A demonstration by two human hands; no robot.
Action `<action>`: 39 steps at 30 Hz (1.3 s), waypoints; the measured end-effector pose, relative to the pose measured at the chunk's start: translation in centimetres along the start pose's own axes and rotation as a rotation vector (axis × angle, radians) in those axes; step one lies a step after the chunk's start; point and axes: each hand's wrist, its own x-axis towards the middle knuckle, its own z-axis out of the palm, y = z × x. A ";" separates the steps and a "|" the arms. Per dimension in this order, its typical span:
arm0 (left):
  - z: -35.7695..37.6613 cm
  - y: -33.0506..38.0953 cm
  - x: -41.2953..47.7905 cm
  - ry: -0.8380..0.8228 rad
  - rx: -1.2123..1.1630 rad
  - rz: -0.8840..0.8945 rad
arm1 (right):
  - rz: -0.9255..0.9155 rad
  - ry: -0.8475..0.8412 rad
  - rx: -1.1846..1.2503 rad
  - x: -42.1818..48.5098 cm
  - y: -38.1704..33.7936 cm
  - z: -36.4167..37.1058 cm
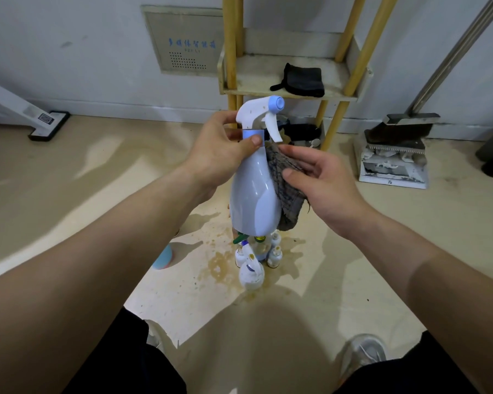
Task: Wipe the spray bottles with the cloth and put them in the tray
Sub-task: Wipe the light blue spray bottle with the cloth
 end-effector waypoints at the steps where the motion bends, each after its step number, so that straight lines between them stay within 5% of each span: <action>1: 0.0 -0.1 0.1 0.013 -0.014 -0.006 | -0.020 0.011 -0.027 -0.1 -0.1 0.1; 7: 0.0 -0.3 0.4 0.067 -0.065 -0.057 | -0.164 0.041 -0.383 -0.7 -0.4 0.6; 14: 0.4 -0.2 0.0 0.082 -0.128 -0.122 | -0.331 0.124 -0.533 -1.0 -0.4 0.9; 21: 0.0 -0.3 0.4 0.114 -0.133 -0.111 | -0.786 -0.025 -1.001 -2.5 1.8 2.1; 27: -1.2 -0.4 0.9 0.166 -0.147 -0.171 | -0.914 -0.234 -1.208 -4.1 3.5 1.4; 32: -0.7 -0.2 0.4 0.094 -0.122 -0.205 | -0.789 -0.081 -1.013 -3.1 2.0 0.4; 39: 0.1 -0.4 0.2 0.105 -0.126 -0.193 | -0.236 0.044 -0.587 -2.0 1.4 -1.2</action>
